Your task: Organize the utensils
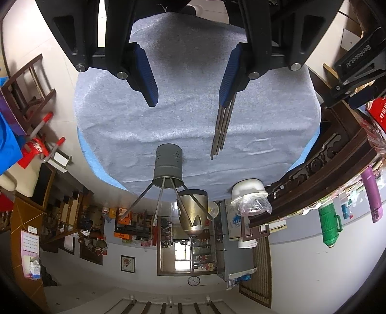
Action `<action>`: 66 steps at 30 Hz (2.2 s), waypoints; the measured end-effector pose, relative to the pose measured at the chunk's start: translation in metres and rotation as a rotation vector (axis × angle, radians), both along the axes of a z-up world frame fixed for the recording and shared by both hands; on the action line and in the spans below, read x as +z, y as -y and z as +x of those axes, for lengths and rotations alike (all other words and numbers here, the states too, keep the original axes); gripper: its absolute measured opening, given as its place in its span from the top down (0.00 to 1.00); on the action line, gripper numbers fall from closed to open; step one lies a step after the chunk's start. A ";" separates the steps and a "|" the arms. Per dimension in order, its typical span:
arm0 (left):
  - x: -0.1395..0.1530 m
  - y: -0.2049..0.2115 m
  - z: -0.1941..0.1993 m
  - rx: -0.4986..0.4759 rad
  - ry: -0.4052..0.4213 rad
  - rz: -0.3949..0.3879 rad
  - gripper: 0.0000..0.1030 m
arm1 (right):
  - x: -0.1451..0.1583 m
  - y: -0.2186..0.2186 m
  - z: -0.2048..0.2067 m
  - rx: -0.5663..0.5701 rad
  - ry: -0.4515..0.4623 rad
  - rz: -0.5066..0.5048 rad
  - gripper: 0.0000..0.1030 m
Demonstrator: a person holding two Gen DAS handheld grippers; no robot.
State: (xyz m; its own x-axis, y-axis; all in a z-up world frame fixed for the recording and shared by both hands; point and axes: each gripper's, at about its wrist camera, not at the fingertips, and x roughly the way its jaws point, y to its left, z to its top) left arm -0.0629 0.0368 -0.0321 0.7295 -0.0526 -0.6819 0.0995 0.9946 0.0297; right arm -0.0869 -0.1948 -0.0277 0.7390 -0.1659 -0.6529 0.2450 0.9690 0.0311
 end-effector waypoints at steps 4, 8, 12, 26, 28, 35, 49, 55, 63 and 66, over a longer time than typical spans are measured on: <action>0.000 0.000 0.000 -0.003 0.000 -0.001 0.38 | 0.001 0.001 -0.001 -0.007 0.003 -0.006 0.44; 0.000 0.001 0.000 -0.003 -0.001 -0.002 0.38 | 0.001 0.003 -0.002 -0.016 0.003 -0.009 0.44; 0.000 0.001 0.000 -0.004 -0.004 -0.001 0.38 | 0.001 0.005 -0.002 -0.022 0.001 -0.007 0.44; -0.003 0.001 0.001 -0.010 -0.012 -0.009 0.38 | -0.001 0.006 -0.002 -0.033 -0.001 -0.011 0.44; -0.004 0.003 0.001 -0.014 -0.017 -0.009 0.38 | -0.002 0.007 -0.003 -0.036 -0.001 -0.009 0.44; -0.007 0.006 0.000 -0.024 -0.027 -0.008 0.38 | -0.005 0.011 -0.004 -0.046 -0.007 -0.001 0.44; -0.010 0.011 -0.001 -0.038 -0.037 -0.011 0.38 | -0.011 0.014 -0.006 -0.055 -0.020 0.006 0.44; -0.013 0.006 0.001 -0.032 -0.050 -0.022 0.38 | -0.013 0.012 -0.004 -0.053 -0.029 0.003 0.44; -0.016 0.001 0.003 -0.025 -0.060 -0.048 0.38 | -0.016 0.007 -0.002 -0.049 -0.047 -0.014 0.44; -0.016 0.003 0.003 -0.029 -0.058 -0.046 0.38 | -0.018 0.006 0.000 -0.051 -0.053 -0.022 0.44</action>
